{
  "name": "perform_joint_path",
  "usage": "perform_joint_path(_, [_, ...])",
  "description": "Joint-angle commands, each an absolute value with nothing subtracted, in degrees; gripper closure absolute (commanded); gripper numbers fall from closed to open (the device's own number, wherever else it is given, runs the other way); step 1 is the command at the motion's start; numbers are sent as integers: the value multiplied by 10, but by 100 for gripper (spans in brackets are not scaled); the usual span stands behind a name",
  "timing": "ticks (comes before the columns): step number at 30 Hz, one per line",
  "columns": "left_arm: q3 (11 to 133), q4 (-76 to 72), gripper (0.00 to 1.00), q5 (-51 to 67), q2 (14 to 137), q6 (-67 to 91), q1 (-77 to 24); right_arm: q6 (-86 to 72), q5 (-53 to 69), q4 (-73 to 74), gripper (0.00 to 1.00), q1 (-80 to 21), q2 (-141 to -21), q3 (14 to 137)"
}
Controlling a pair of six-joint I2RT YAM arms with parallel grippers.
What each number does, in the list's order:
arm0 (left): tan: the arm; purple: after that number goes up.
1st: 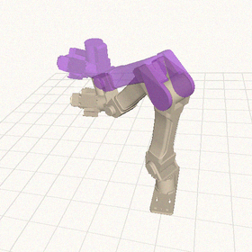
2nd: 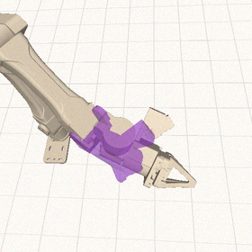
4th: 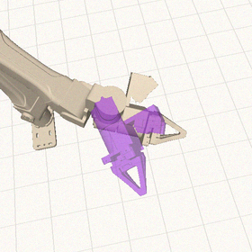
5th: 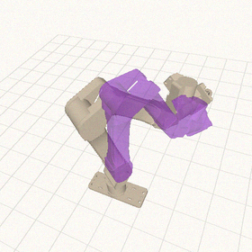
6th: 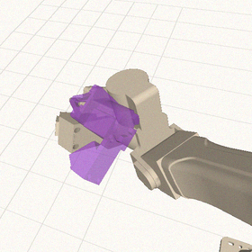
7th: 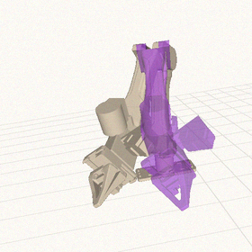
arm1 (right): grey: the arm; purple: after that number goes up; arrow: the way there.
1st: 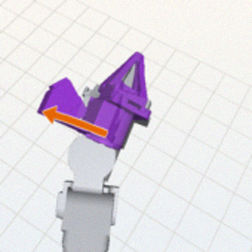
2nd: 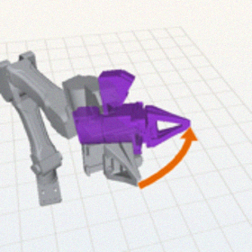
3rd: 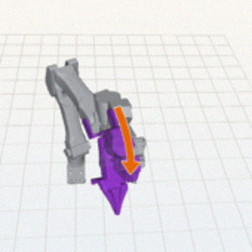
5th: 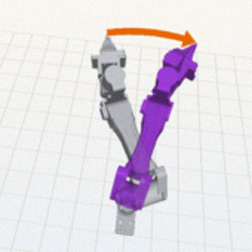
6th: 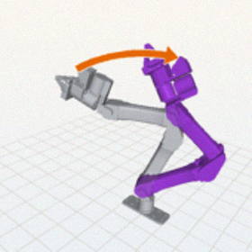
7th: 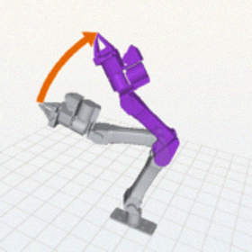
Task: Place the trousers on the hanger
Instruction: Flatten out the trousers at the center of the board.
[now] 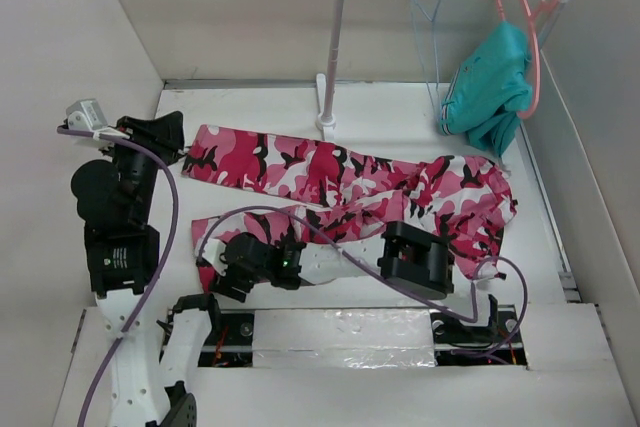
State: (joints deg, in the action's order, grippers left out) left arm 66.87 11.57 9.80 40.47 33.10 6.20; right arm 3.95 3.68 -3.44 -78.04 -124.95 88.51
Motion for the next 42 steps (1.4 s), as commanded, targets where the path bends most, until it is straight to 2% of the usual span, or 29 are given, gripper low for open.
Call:
perform_joint_path(1, [659,122,81,127,410,316,65,49,37,-46,32,-783,-1262,938])
perform_joint_path(5, [629,107,81,153,407,323,65,56,12,-5,32,-783,-1316,993])
perform_joint_path(8, [607,103,81,161,403,323,65,48,-5,-3,36,-783,-1344,1013])
perform_joint_path(9, [600,103,81,160,401,322,65,40,-20,-6,40,-783,-1347,1012])
perform_joint_path(11, [596,102,81,158,400,320,65,29,-54,-21,54,-783,-1344,1006])
perform_joint_path(12, [597,102,81,156,400,319,65,22,-67,-27,69,-783,-1339,1001])
perform_joint_path(15, [608,105,81,157,407,317,65,9,-102,-35,100,-783,-1303,990])
perform_joint_path(17, [616,108,81,156,410,316,65,6,-125,-60,100,-783,-1262,955])
perform_joint_path(22, [628,89,80,187,431,326,65,-28,-145,-188,100,-752,-1049,808])
perform_joint_path(23, [624,82,79,205,439,332,65,-38,-148,-205,100,-732,-1016,743])
perform_joint_path(26, [610,61,79,253,477,346,60,-103,-148,-244,100,-693,-901,649])
perform_joint_path(30, [563,19,80,227,505,350,60,-212,-110,-295,100,-603,-810,452])
perform_joint_path(33, [557,13,78,200,557,340,-6,-246,-117,-281,100,-581,-789,385])
perform_joint_path(35, [571,18,77,134,587,333,-90,-251,-127,-246,97,-576,-792,357])
perform_joint_path(40, [566,6,75,80,627,347,-163,-243,-134,-145,71,-584,-805,370])
perform_joint_path(41, [560,14,75,73,623,345,-163,-240,-141,-135,64,-594,-805,380])
perform_joint_path(42, [553,25,74,63,614,338,-170,-237,-145,-124,52,-594,-804,384])
